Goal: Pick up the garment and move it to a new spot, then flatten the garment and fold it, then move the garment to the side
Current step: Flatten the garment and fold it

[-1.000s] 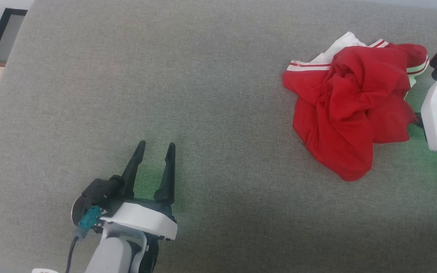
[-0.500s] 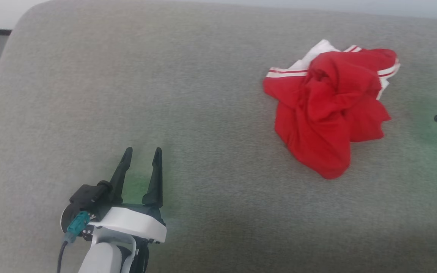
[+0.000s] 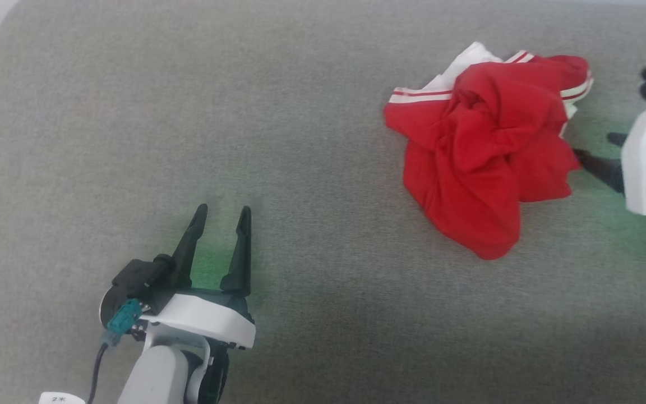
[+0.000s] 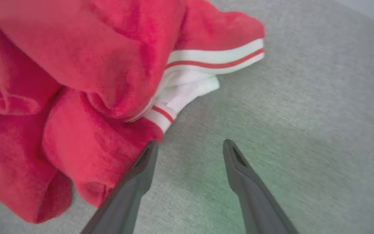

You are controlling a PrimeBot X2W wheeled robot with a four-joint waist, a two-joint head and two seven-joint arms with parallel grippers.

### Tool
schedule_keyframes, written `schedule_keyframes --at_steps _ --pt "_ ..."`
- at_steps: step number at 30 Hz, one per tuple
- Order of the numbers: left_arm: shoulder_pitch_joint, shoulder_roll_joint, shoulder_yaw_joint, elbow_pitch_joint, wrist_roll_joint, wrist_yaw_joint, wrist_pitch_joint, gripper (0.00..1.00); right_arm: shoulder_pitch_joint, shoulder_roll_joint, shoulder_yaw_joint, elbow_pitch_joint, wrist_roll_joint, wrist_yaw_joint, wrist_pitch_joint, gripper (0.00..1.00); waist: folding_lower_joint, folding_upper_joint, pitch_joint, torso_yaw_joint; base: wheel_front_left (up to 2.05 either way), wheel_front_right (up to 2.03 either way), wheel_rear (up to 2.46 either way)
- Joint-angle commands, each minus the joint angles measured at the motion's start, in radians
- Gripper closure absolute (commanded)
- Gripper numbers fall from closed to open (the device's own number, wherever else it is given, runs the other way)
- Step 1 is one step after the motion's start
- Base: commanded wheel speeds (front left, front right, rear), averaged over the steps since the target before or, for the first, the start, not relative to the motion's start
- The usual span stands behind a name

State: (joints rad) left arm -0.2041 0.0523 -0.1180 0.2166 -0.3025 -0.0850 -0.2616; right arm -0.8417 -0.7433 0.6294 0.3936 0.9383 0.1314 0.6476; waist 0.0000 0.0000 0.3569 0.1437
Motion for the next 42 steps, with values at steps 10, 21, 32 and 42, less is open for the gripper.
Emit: schedule_keyframes --at_steps 10,21,32,42 --pt "-0.024 -0.002 -0.035 0.0 -0.055 0.019 -0.005 0.0 -0.068 0.039 0.077 0.088 -0.042 -0.001 0.096 0.0 0.0 0.0 0.053 0.076 0.0 0.0 0.0" --pt "-0.001 -0.002 -0.016 0.005 -0.063 0.03 -0.005 0.0 -0.068 -0.016 0.084 0.078 -0.019 -0.002 0.093 1.0 0.0 0.0 0.026 0.067 0.0 0.0 0.0" --pt "0.012 -0.001 0.017 0.004 -0.039 0.016 -0.005 0.0 0.029 -0.119 -0.045 0.063 0.01 -0.002 -0.055 1.0 0.0 0.0 -0.008 0.0 0.0 0.0 0.0" --pt "0.032 -0.001 0.032 0.001 -0.023 0.009 -0.005 0.0 0.457 -0.194 -0.32 0.024 0.069 -0.002 -0.231 1.0 0.0 0.0 -0.023 -0.046 0.0 0.0 0.0"
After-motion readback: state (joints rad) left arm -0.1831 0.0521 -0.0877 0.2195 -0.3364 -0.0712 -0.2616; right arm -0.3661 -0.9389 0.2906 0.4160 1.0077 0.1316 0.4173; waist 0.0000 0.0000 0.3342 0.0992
